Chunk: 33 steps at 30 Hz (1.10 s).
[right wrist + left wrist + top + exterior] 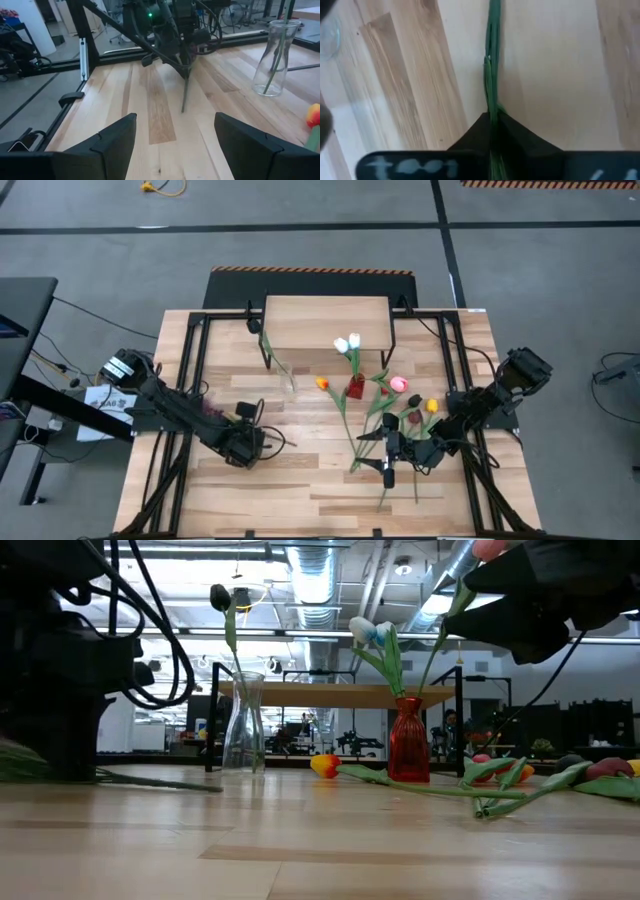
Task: Pick and place flowers into a vace then onto a shelf
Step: Put the violet flowers into the red vase
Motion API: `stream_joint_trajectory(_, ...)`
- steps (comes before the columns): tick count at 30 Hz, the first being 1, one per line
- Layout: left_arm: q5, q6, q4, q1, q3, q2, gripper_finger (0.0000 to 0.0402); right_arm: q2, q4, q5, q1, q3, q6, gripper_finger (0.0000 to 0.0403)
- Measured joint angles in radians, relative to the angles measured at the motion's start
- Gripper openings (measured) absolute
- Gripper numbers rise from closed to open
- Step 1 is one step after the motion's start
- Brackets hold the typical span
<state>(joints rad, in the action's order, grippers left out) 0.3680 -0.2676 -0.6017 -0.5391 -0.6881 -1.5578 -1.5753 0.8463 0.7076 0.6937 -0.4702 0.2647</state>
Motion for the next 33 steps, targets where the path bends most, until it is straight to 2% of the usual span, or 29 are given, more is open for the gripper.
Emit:
stream_joint_trajectory(4,0.020,0.047,0.049,-0.017,0.000,0.000,0.0014,0.000,0.000,0.000,0.000,0.000,0.021,0.0262)
stream_joint_trajectory(18,0.033,0.321,0.428,-0.064,0.000,-0.001,0.0007,0.000,0.000,0.000,0.000,0.000,0.025,0.0262)
stream_joint_trajectory(25,0.129,0.406,0.501,-0.079,-0.009,-0.001,0.0008,0.000,0.000,0.000,0.000,0.000,0.026,0.0262)
stream_joint_trajectory(33,0.284,0.477,0.496,-0.121,-0.103,0.000,0.0008,0.000,0.000,0.000,0.000,0.000,0.025,0.0262)
